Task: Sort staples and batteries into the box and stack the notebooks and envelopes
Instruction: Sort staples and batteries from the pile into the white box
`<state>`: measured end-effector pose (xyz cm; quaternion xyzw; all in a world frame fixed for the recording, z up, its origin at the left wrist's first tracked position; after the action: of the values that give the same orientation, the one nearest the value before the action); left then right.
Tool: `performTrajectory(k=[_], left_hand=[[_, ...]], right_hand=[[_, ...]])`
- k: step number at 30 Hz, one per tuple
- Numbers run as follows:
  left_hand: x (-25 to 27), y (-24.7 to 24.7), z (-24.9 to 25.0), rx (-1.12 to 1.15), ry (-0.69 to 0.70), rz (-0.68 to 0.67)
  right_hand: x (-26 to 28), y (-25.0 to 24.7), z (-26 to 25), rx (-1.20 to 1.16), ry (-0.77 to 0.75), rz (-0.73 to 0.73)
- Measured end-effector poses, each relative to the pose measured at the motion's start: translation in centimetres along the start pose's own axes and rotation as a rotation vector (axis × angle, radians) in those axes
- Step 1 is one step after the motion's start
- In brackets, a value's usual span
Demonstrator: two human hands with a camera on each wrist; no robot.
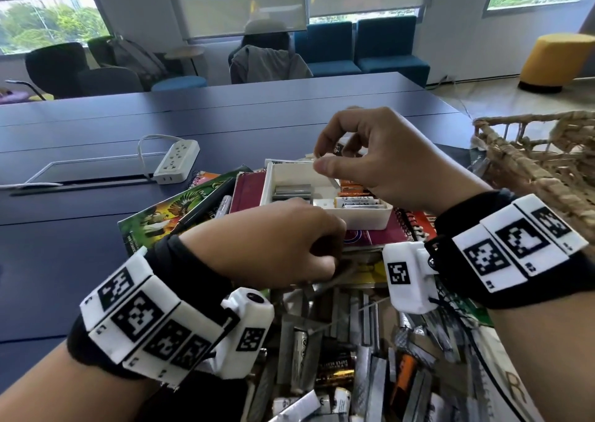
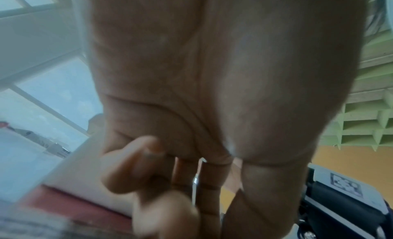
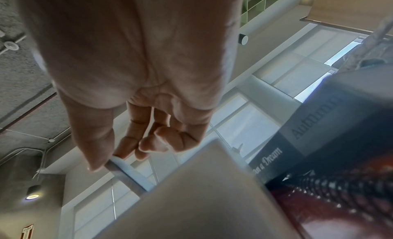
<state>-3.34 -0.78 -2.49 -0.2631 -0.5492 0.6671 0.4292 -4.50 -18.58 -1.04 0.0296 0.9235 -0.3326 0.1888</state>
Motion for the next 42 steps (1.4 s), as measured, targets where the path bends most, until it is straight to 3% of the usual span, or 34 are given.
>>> performTrajectory(k=[7,14,20,25,28,33,42], left_hand=[[0.1,-0.4,0.1,0.092,-0.020,0.050],[0.1,-0.3,0.2,0.244,-0.002,-0.043],[0.2,-0.4,-0.2,0.215,0.023,-0.030],[0.2,-0.9,-0.5,0.257,0.023,0.080],[0.3,-1.7,-1.5,0.300,0.020,0.246],[0.5,-2.5,-4.3,0.277,-0.137,0.496],[0.5,-2.3,-5.1,0.239,-0.152,0.509]], right_hand=[[-0.1,-0.1,0.1,-0.002,0.000,0.010],[-0.1,0.0,0.3,-0.007,0.009,0.008],[-0.1,0.1,0.4,-0.015,0.013,0.012],[-0.2,0.2,0.6,-0.021,0.004,0.048],[-0.4,0.1,0.8,-0.031,0.000,0.110],[-0.8,0.1,1.7,-0.079,0.026,0.232],[-0.7,0.4,1.6,-0.089,0.045,0.220]])
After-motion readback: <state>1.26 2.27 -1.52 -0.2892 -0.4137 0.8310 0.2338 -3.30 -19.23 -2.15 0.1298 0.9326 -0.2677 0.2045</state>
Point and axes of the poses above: each hand's wrist, its own x-axis away from the middle knuckle, its own y-axis out of the palm, z = x × y, the point moved 1 cm from there along -x, towards the middle knuckle, and after that the axes turned 3 degrees about -x, right-handed, at the moved point
